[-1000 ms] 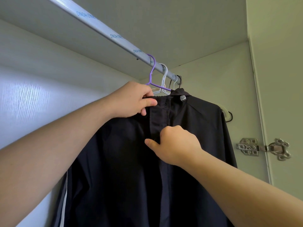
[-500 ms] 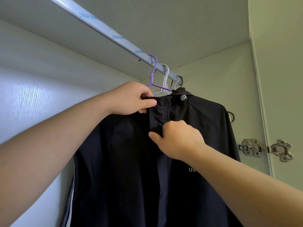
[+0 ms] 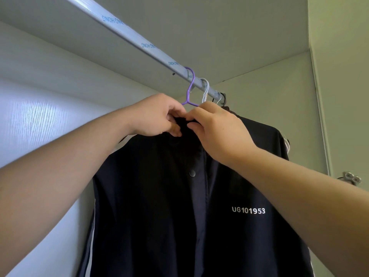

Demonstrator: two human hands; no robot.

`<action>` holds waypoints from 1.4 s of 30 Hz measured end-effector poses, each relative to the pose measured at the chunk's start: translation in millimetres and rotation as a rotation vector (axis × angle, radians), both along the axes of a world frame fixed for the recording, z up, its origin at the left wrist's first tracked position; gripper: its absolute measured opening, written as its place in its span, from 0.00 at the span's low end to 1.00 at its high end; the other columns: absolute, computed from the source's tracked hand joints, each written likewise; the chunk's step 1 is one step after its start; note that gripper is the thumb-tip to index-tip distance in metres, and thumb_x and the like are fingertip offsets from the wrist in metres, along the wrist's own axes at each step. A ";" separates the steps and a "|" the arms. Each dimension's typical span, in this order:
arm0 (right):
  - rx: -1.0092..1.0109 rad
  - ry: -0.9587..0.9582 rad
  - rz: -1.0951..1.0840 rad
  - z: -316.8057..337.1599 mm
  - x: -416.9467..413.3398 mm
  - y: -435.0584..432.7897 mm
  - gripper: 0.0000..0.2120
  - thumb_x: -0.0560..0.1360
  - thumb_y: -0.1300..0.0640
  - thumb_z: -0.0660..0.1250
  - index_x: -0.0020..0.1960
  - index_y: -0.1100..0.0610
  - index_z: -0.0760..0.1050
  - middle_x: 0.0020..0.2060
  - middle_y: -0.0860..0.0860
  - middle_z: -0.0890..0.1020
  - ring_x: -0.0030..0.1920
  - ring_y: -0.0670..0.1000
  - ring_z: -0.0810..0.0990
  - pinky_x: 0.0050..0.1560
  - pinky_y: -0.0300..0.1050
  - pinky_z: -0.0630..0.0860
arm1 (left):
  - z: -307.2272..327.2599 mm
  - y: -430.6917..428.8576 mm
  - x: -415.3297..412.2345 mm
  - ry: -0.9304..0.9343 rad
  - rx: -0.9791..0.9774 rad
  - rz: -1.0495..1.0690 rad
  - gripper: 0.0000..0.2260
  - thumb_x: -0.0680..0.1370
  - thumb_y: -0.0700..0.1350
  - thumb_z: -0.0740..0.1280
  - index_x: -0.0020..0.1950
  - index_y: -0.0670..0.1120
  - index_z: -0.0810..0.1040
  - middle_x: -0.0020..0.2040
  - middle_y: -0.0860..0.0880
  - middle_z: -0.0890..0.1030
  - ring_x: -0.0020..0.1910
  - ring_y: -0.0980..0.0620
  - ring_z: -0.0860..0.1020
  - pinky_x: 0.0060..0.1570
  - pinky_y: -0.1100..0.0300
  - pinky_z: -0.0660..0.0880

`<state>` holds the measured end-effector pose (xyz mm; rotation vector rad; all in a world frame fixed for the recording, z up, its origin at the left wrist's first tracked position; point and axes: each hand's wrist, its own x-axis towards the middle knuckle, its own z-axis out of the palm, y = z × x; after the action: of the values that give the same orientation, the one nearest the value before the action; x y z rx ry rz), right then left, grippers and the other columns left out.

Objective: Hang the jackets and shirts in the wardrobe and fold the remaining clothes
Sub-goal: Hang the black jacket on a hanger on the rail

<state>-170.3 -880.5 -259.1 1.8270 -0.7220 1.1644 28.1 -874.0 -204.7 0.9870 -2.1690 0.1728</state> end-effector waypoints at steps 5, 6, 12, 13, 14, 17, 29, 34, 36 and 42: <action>0.002 0.010 0.072 -1.4 -2.7 -3.6 0.09 0.82 0.55 0.65 0.57 0.59 0.78 0.51 0.54 0.78 0.44 0.62 0.78 0.41 0.58 0.77 | -0.9 -3.4 -0.5 -0.045 -0.132 0.113 0.07 0.78 0.41 0.72 0.48 0.54 0.84 0.32 0.53 0.84 0.28 0.61 0.78 0.31 0.72 0.71; 0.008 0.012 0.080 -2.1 -3.7 -4.3 0.09 0.82 0.55 0.65 0.57 0.60 0.78 0.52 0.54 0.78 0.44 0.62 0.78 0.41 0.58 0.77 | -1.7 -4.1 -0.9 -0.050 -0.149 0.120 0.07 0.79 0.43 0.73 0.47 0.55 0.83 0.31 0.54 0.83 0.27 0.61 0.76 0.29 0.73 0.68; 0.029 0.007 0.095 -0.5 -8.7 -5.6 0.10 0.81 0.58 0.66 0.59 0.60 0.80 0.53 0.55 0.78 0.46 0.63 0.79 0.45 0.58 0.78 | -4.8 -5.5 0.5 0.008 -0.160 0.024 0.07 0.78 0.44 0.73 0.48 0.57 0.84 0.28 0.56 0.78 0.27 0.61 0.73 0.29 0.72 0.68; 0.029 0.004 0.101 0.3 -8.9 -4.8 0.10 0.81 0.58 0.66 0.59 0.60 0.80 0.53 0.55 0.78 0.47 0.62 0.79 0.45 0.58 0.78 | -5.1 -5.0 0.4 0.014 -0.165 0.019 0.06 0.78 0.44 0.73 0.49 0.56 0.85 0.27 0.57 0.77 0.27 0.61 0.72 0.29 0.72 0.68; 0.027 -0.003 0.107 1.1 -9.0 -3.8 0.09 0.81 0.57 0.67 0.59 0.59 0.81 0.52 0.54 0.78 0.47 0.62 0.79 0.45 0.58 0.78 | -5.5 -4.6 -0.1 0.019 -0.170 0.019 0.06 0.78 0.44 0.73 0.49 0.56 0.85 0.27 0.57 0.77 0.26 0.62 0.72 0.29 0.72 0.67; 0.018 -0.019 0.096 1.5 -9.5 -2.1 0.09 0.80 0.56 0.68 0.58 0.58 0.80 0.51 0.54 0.78 0.46 0.62 0.79 0.44 0.57 0.78 | -6.7 -1.3 -1.7 0.024 -0.189 0.020 0.08 0.78 0.44 0.73 0.47 0.58 0.84 0.27 0.59 0.77 0.26 0.62 0.72 0.29 0.73 0.66; 0.198 -0.122 0.107 6.5 -10.8 -6.4 0.12 0.81 0.45 0.66 0.60 0.50 0.80 0.49 0.47 0.81 0.49 0.54 0.79 0.49 0.53 0.78 | -15.3 0.9 -6.5 0.071 -0.257 -0.060 0.05 0.75 0.54 0.76 0.40 0.58 0.84 0.28 0.59 0.78 0.26 0.62 0.72 0.30 0.73 0.66; 0.388 -0.166 0.136 9.7 -10.2 -9.6 0.12 0.80 0.42 0.64 0.56 0.48 0.80 0.39 0.43 0.82 0.41 0.46 0.80 0.46 0.48 0.80 | -16.4 -7.7 -10.6 0.103 -0.307 0.005 0.06 0.78 0.54 0.73 0.41 0.57 0.84 0.36 0.53 0.83 0.33 0.55 0.76 0.35 0.66 0.72; 0.472 -0.223 0.234 9.1 -11.6 -12.4 0.10 0.81 0.45 0.65 0.56 0.49 0.80 0.30 0.40 0.82 0.31 0.41 0.80 0.34 0.33 0.75 | -18.0 -10.8 -12.5 0.113 -0.323 0.010 0.06 0.78 0.53 0.72 0.41 0.57 0.83 0.32 0.56 0.80 0.31 0.57 0.74 0.32 0.68 0.69; 0.630 -0.367 0.422 4.8 -10.4 -12.5 0.09 0.81 0.50 0.68 0.55 0.54 0.80 0.25 0.48 0.80 0.19 0.42 0.75 0.21 0.32 0.68 | -24.2 -17.7 -20.1 0.109 -0.371 0.062 0.07 0.80 0.52 0.70 0.41 0.57 0.80 0.31 0.54 0.76 0.29 0.59 0.72 0.30 0.67 0.66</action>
<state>-180.6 -892.9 -254.3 2.3945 -1.0273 1.7164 8.0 -891.7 -228.9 0.8284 -1.9173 0.5178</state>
